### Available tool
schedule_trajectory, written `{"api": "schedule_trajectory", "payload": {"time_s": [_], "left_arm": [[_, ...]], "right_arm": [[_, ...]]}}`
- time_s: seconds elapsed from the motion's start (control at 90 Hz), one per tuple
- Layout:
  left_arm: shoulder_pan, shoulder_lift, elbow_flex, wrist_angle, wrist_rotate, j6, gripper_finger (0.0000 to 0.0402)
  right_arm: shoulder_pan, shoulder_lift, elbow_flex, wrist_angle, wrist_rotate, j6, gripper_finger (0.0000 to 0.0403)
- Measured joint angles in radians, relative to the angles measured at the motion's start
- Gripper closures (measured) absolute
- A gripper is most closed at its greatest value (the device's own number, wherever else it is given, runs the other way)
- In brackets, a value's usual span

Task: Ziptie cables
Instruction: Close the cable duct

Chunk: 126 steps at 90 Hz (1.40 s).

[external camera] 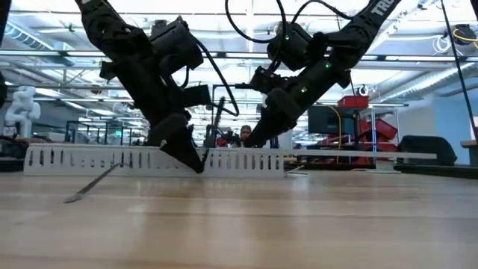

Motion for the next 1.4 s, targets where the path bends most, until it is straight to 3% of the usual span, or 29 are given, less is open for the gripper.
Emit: {"api": "schedule_trajectory", "payload": {"time_s": [0.144, 0.322, 0.5, 0.789, 1.222, 1.4], "left_arm": [[0.000, 0.008, 0.002, 0.003, 0.002, -0.001, 0.0160], [0.000, 0.009, 0.002, 0.009, 0.004, 0.001, 0.0160], [0.000, 0.010, 0.001, 0.017, 0.007, 0.009, 0.0159], [0.004, 0.010, 0.000, 0.020, 0.020, 0.008, 0.0159], [0.005, 0.013, 0.006, 0.031, 0.037, 0.002, 0.0159], [0.005, 0.013, 0.006, 0.030, 0.033, 0.009, 0.0159]], "right_arm": [[0.000, -0.096, 0.004, -0.017, 0.000, -0.006, 0.0402], [-0.015, -0.151, 0.004, -0.166, 0.028, -0.009, 0.0402], [-0.018, -0.084, 0.004, -0.205, 0.046, -0.005, 0.0402], [-0.019, 0.081, 0.078, -0.077, 0.003, -0.007, 0.0403], [-0.004, -0.063, 0.147, -0.377, 0.047, -0.047, 0.0403], [0.022, -0.050, 0.146, -0.420, 0.047, -0.028, 0.0403]]}}
